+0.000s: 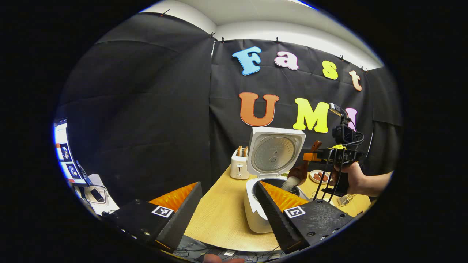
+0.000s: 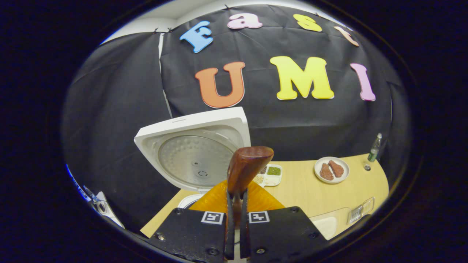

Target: Close the left gripper, press the button to open the rice cooker; take a wooden spoon from the chopstick holder with the right hand, scoop a spoonful of rice and pour it into the rice cooker, then put the wooden spoon back into the chopstick holder.

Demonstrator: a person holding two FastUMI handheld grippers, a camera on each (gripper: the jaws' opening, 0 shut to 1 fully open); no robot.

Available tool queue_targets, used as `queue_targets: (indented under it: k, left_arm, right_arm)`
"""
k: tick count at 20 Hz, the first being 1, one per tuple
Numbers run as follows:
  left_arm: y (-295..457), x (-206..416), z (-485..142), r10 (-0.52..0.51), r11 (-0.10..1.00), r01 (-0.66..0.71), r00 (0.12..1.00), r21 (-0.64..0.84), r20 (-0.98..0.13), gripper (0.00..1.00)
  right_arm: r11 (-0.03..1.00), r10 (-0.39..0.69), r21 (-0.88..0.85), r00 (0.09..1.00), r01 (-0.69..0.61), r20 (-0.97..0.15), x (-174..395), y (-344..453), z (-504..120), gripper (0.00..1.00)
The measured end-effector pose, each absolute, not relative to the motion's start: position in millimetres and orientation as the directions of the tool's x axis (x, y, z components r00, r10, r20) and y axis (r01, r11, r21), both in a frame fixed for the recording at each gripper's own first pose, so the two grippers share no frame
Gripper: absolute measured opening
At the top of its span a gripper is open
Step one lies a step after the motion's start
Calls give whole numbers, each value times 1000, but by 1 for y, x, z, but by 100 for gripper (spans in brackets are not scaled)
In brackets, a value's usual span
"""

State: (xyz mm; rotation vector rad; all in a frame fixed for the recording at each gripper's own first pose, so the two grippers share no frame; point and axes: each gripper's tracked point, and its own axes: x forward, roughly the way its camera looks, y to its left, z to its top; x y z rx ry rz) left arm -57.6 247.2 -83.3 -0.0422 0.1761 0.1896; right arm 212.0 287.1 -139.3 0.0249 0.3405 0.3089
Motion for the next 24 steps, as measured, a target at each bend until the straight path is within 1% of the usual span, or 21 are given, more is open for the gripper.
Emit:
queue_targets:
  k: [8,9,10,13,15,21,24]
  left_arm:
    - [245,-59,-81,181,981,-191,968,-40,-173,95]
    - [244,-59,-81,181,981,-190,968,-39,-172,95]
    - [243,-58,-79,179,981,-188,969,-39,-170,95]
    - [240,-58,-80,174,982,-183,970,-38,-172,95]
    - [239,-58,-77,172,983,-181,971,-39,-169,95]
    - [223,-62,-76,155,985,-165,974,-49,-167,94]
    - [206,-63,-66,129,988,-141,979,-67,-160,95]
  right_arm:
    - [897,353,-183,902,-402,-250,200,314,-120,11]
    - [890,356,-210,904,-405,-236,197,316,-116,14]
    - [883,361,-229,904,-410,-227,195,318,-115,11]
    - [877,386,-211,894,-432,-227,190,323,-117,11]
    - [884,383,-192,896,-426,-224,190,320,-114,11]
    - [905,396,-71,891,-420,-220,186,316,-96,11]
    - [909,406,-15,891,-418,-205,178,298,-82,11]
